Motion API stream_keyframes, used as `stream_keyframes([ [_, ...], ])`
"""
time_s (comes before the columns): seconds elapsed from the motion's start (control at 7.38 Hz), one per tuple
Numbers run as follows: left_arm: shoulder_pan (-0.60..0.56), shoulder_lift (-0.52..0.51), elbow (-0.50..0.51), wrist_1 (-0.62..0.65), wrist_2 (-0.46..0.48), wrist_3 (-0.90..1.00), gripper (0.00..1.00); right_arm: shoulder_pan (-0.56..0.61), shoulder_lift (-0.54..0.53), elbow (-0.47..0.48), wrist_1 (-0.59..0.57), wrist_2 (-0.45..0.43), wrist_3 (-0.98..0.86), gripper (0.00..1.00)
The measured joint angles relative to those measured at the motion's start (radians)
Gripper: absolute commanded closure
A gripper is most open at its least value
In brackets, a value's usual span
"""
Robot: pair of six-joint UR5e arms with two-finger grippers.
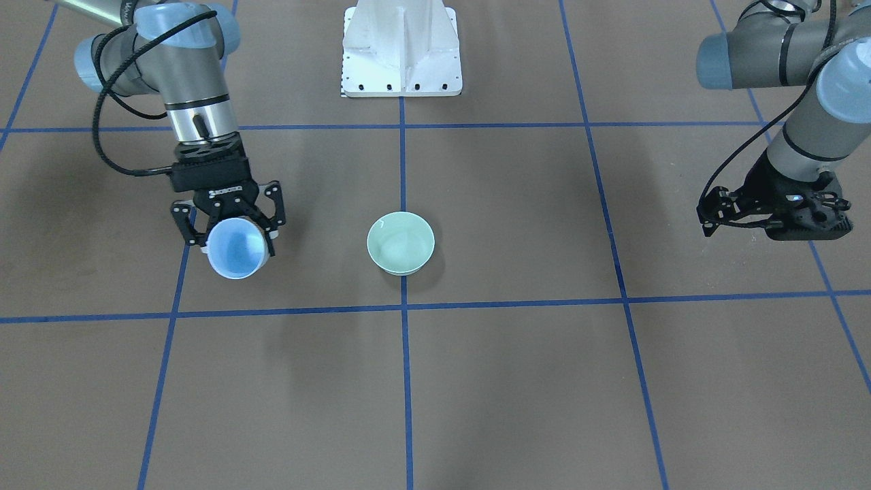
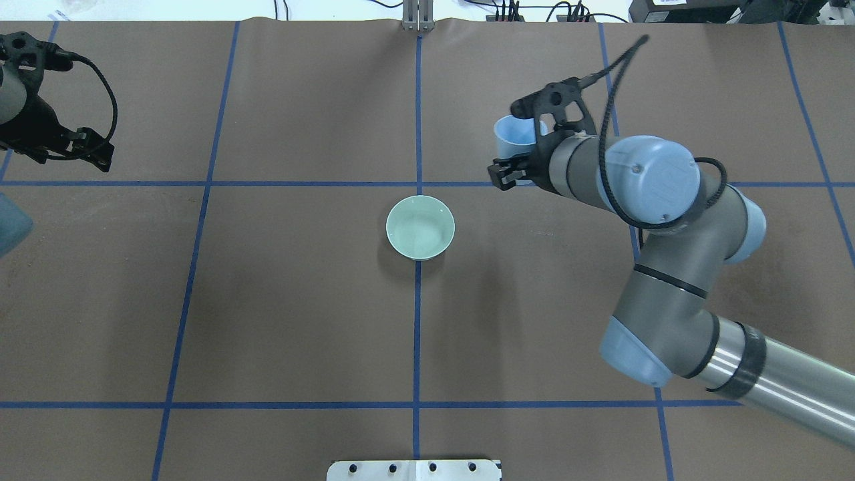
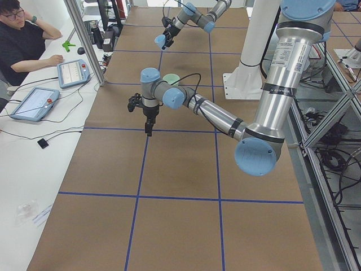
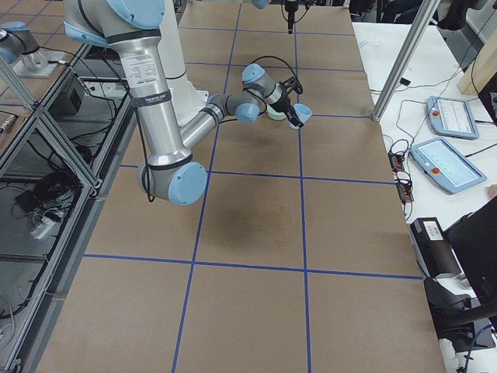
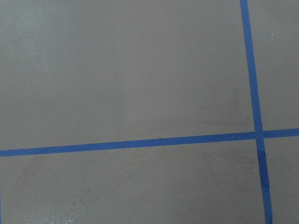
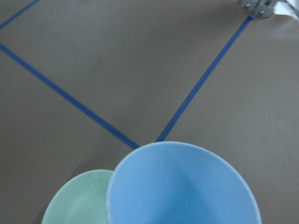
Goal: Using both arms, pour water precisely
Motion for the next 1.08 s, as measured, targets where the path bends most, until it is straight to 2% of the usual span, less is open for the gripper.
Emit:
stream_keyframes([
  [0.41, 0.0, 0.0, -0.006, 0.0, 0.0, -0.021, 0.0, 0.007, -0.154, 0.004, 0.004, -0.248, 0.278, 1.0],
  [0.68, 0.0, 0.0, -0.008, 0.0, 0.0, -0.024, 0.0, -0.009, -0.221, -0.029, 0.004, -0.375, 0.492, 1.0],
  [1.08, 0.001, 0.001, -0.018, 0.0, -0.001, -0.045, 0.0, -0.128, -0.264, -0.082, 0.003, -0.513, 0.648, 1.0],
])
